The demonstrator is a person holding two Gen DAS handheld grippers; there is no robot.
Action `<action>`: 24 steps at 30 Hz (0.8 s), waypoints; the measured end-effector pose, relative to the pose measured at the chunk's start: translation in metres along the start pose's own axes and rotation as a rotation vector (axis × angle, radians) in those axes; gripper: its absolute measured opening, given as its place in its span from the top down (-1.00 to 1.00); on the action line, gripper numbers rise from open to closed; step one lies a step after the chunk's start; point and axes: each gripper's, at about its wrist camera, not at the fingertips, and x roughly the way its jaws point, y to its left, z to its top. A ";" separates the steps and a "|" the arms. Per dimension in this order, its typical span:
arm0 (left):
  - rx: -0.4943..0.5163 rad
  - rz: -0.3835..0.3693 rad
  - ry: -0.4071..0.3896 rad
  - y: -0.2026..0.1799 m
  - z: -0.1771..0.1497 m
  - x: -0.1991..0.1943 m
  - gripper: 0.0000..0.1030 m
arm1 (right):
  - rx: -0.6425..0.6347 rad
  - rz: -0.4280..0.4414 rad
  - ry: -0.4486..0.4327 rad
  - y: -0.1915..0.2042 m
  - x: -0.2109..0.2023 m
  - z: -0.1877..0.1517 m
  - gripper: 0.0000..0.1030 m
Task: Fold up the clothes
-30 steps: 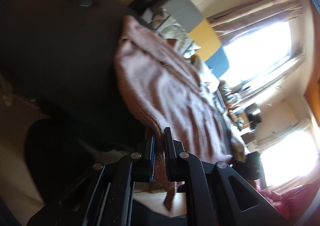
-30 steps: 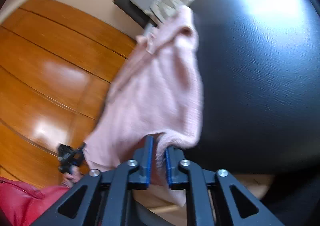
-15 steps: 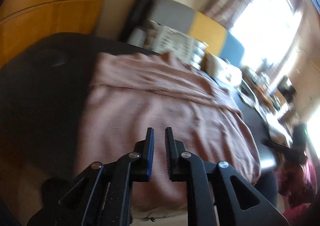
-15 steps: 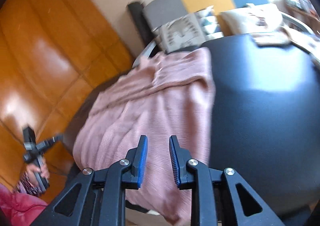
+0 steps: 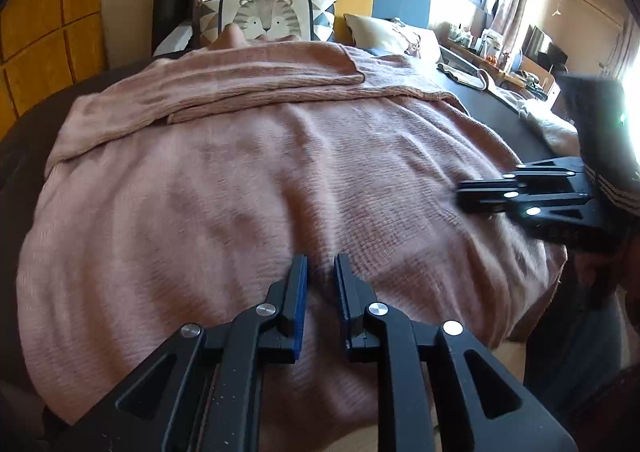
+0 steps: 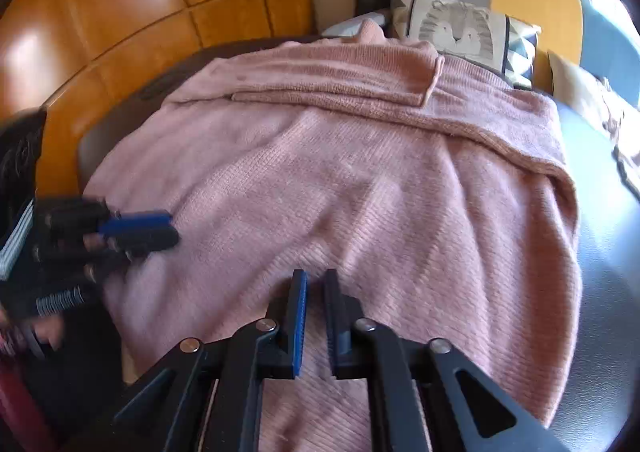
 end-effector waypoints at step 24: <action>0.166 -0.075 -0.053 -0.049 0.006 -0.016 0.67 | 0.221 0.028 -0.115 -0.046 -0.054 -0.027 0.72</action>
